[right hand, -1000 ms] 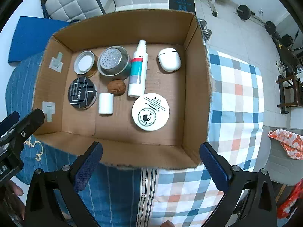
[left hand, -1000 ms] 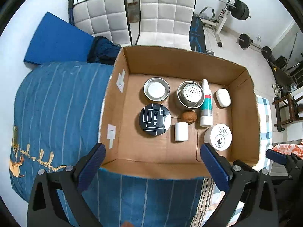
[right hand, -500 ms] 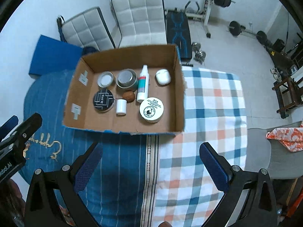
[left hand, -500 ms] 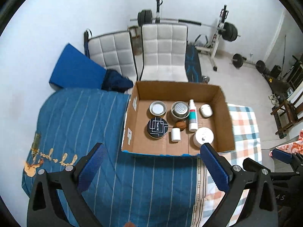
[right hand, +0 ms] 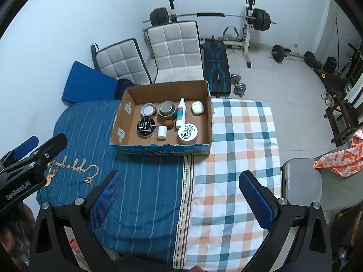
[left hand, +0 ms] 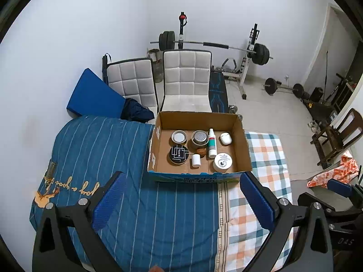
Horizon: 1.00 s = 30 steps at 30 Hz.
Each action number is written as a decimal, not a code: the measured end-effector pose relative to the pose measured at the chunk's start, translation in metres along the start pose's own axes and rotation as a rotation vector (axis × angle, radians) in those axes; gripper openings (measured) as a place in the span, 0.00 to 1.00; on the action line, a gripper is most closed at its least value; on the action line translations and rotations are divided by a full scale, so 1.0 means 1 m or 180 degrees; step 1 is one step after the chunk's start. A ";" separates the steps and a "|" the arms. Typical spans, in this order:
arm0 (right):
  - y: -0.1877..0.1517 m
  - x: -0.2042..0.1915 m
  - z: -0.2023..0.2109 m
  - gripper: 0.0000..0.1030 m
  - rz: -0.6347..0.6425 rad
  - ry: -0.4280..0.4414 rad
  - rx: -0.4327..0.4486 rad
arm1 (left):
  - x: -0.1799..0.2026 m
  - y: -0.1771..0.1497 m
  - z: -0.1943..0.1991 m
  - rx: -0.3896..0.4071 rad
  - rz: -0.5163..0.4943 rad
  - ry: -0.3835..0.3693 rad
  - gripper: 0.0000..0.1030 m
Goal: Organize rigid objects
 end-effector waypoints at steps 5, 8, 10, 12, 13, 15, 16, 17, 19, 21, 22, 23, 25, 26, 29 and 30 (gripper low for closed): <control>-0.010 -0.001 0.033 1.00 0.0022 0.0003 0.0129 | 0.002 -0.002 0.026 0.0090 0.0023 -0.0042 1.00; -0.016 -0.002 0.045 1.00 0.0048 0.0005 0.0149 | 0.001 -0.002 0.037 0.0136 0.0029 -0.0054 1.00; -0.018 -0.002 0.049 1.00 0.0061 -0.0006 0.0155 | 0.001 -0.002 0.041 0.0164 0.0028 -0.0050 1.00; -0.019 -0.002 0.054 1.00 0.0070 -0.0017 0.0169 | -0.001 -0.001 0.043 0.0189 0.0041 -0.0014 1.00; -0.018 -0.001 0.056 1.00 0.0072 -0.0022 0.0184 | -0.002 -0.001 0.043 0.0201 0.0044 -0.0002 1.00; -0.016 -0.001 0.060 1.00 0.0086 -0.0071 0.0245 | -0.002 -0.001 0.043 0.0201 0.0064 0.0015 1.00; -0.013 0.000 0.061 1.00 0.0091 -0.0110 0.0294 | -0.002 -0.001 0.042 0.0204 0.0070 0.0010 1.00; -0.012 0.000 0.062 1.00 0.0090 -0.0133 0.0320 | -0.002 -0.001 0.041 0.0195 0.0071 0.0014 1.00; -0.007 0.001 0.064 1.00 0.0090 -0.0199 0.0369 | -0.002 -0.002 0.040 0.0191 0.0064 0.0042 1.00; -0.003 0.003 0.064 1.00 0.0059 -0.0224 0.0406 | 0.000 -0.002 0.039 0.0180 0.0049 0.0058 1.00; -0.001 0.004 0.063 1.00 0.0044 -0.0251 0.0425 | 0.000 -0.002 0.039 0.0191 0.0045 0.0061 1.00; 0.001 0.005 0.063 1.00 0.0036 -0.0261 0.0433 | 0.000 -0.003 0.039 0.0197 0.0041 0.0066 1.00; 0.003 0.007 0.062 1.00 0.0015 -0.0261 0.0441 | 0.001 -0.003 0.041 0.0210 0.0038 0.0077 1.00; 0.005 0.007 0.061 1.00 0.0013 -0.0274 0.0440 | 0.001 -0.003 0.041 0.0213 0.0033 0.0076 1.00; 0.005 0.007 0.061 1.00 0.0018 -0.0267 0.0440 | 0.002 -0.003 0.042 0.0219 0.0022 0.0084 1.00; 0.006 0.007 0.061 1.00 0.0028 -0.0276 0.0448 | 0.002 -0.003 0.042 0.0218 0.0021 0.0095 1.00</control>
Point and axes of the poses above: each gripper's, at about its wrist camera, not at the fingertips, and z roughly against the way its jaws point, x to its right, y to its top, the point moved 6 cm from there along -z, roughly the way its jaws point, and after that the axes turned 5 degrees about -z, right-handed, at the moved point
